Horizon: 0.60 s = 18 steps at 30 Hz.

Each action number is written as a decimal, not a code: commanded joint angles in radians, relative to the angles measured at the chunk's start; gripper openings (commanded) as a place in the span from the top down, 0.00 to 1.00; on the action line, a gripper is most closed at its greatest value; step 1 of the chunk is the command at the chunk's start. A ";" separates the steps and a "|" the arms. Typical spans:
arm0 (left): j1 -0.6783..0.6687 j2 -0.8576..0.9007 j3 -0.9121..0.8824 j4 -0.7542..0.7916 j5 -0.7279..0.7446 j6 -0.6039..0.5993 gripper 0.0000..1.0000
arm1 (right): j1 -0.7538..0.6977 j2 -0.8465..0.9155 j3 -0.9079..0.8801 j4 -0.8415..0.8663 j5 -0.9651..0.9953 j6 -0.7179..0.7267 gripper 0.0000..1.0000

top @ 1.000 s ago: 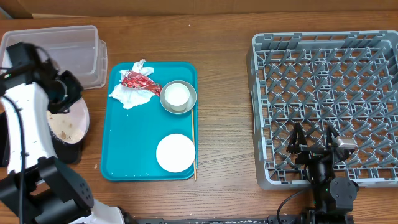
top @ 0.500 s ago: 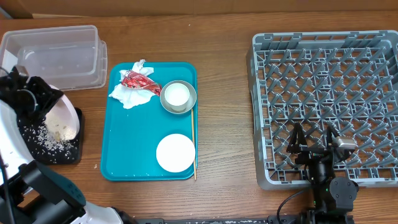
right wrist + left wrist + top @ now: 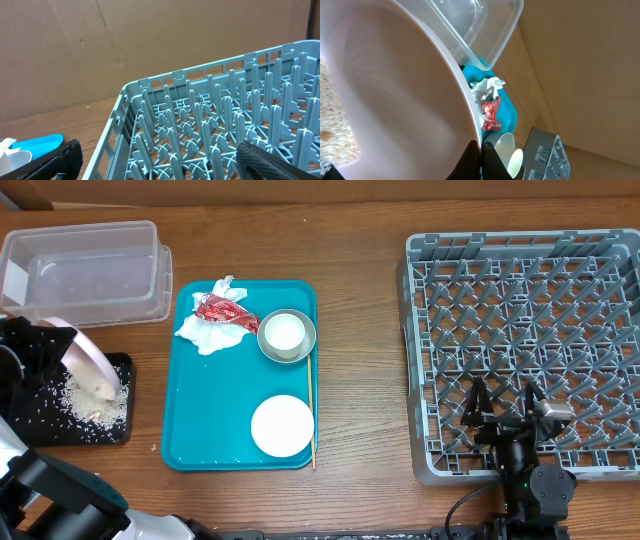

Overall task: Sort waste into correct bins and load items into the dishwasher
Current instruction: 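Tip the plate over the black tray to dump the rice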

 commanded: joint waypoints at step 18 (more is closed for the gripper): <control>0.075 0.004 0.029 0.019 0.289 0.093 0.96 | -0.003 -0.006 -0.010 0.008 0.006 -0.005 0.00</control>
